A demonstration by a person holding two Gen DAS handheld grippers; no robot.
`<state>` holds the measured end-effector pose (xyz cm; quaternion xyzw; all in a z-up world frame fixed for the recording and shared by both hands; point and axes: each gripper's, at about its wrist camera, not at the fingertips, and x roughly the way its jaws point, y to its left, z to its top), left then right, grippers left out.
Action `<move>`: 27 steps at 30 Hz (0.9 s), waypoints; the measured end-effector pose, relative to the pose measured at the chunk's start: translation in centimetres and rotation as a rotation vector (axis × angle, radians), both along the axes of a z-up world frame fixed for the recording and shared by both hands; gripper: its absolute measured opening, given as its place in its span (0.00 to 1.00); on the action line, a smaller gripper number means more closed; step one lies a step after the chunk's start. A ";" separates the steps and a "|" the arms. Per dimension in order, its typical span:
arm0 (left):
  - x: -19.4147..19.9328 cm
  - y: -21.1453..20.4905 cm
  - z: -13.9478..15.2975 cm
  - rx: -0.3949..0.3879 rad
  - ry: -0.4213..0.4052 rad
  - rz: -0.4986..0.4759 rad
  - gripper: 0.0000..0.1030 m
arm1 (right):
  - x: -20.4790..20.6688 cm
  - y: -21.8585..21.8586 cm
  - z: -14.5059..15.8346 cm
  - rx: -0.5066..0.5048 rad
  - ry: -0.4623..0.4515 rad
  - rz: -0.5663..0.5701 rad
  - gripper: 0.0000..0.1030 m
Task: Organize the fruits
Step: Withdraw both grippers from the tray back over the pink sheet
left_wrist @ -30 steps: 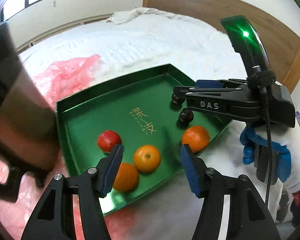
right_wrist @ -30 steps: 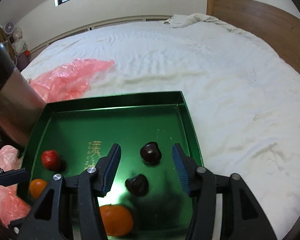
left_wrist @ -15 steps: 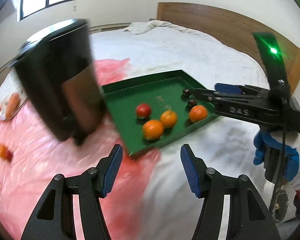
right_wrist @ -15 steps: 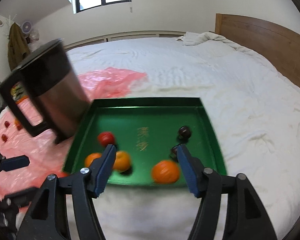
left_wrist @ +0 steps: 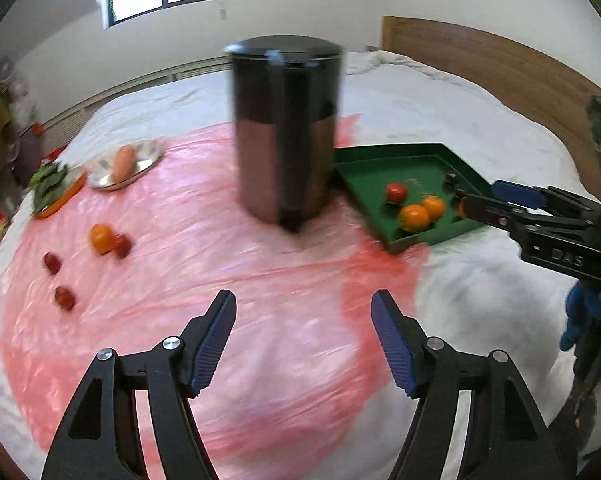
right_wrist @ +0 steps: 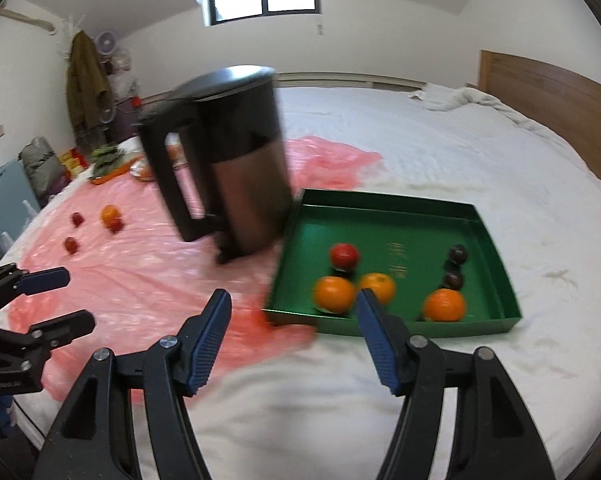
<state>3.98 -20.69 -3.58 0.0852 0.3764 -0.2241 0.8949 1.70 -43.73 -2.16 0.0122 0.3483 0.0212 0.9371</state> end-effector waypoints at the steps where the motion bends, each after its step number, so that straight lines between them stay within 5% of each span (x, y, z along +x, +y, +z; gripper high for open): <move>1: -0.1 1.1 0.0 0.007 -0.008 0.028 0.65 | -0.1 0.8 0.1 0.001 -0.003 0.016 1.00; 27: 5.7 21.1 -3.5 -0.005 0.004 0.402 0.69 | 8.9 20.2 -2.3 0.024 0.047 0.346 1.00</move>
